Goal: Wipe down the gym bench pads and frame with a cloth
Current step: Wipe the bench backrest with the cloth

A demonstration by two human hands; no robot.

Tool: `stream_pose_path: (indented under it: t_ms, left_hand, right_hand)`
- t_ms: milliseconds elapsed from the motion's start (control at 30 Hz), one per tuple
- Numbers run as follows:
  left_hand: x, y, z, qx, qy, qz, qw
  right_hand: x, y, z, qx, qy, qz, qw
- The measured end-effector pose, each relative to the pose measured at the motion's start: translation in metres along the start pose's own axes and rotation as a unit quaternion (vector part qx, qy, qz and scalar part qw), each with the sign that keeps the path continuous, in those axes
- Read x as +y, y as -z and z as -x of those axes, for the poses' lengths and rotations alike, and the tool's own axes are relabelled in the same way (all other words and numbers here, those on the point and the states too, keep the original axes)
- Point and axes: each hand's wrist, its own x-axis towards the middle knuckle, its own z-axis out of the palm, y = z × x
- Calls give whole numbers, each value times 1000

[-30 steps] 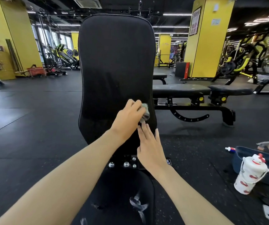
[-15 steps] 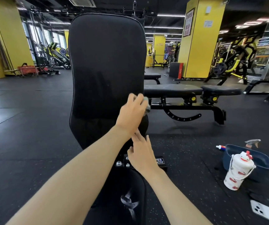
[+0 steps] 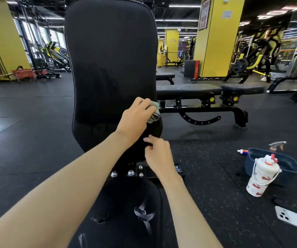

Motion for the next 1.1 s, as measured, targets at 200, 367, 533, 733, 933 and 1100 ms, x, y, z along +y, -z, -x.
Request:
stream_pose_path:
  t_ms: [200,367,533,733,933,1100]
  left_hand:
    - [2,-9,51,-121,-49,2,992]
    - [6,5,39,-112,-64,4,992]
    - [17,3,12,-44,-68,-39,996]
    - [16,-16,57,-171,-114,-47,978]
    - [21,-18,62,-97,-20,66,993]
    - [41,-16,16,-41,-70,-10,997]
  right_hand:
    - [-4,16,-4,139,-226,-179,947]
    - [5,-2,-2,27,-207,-273,939]
    - [15,9,3,-29,-203,-407,890]
    - [32,1,-1,1,-240,-480,844]
    - [27,1,4,0,-266,-529,806]
    - [34,-3,-3,-7,-281,-559,780]
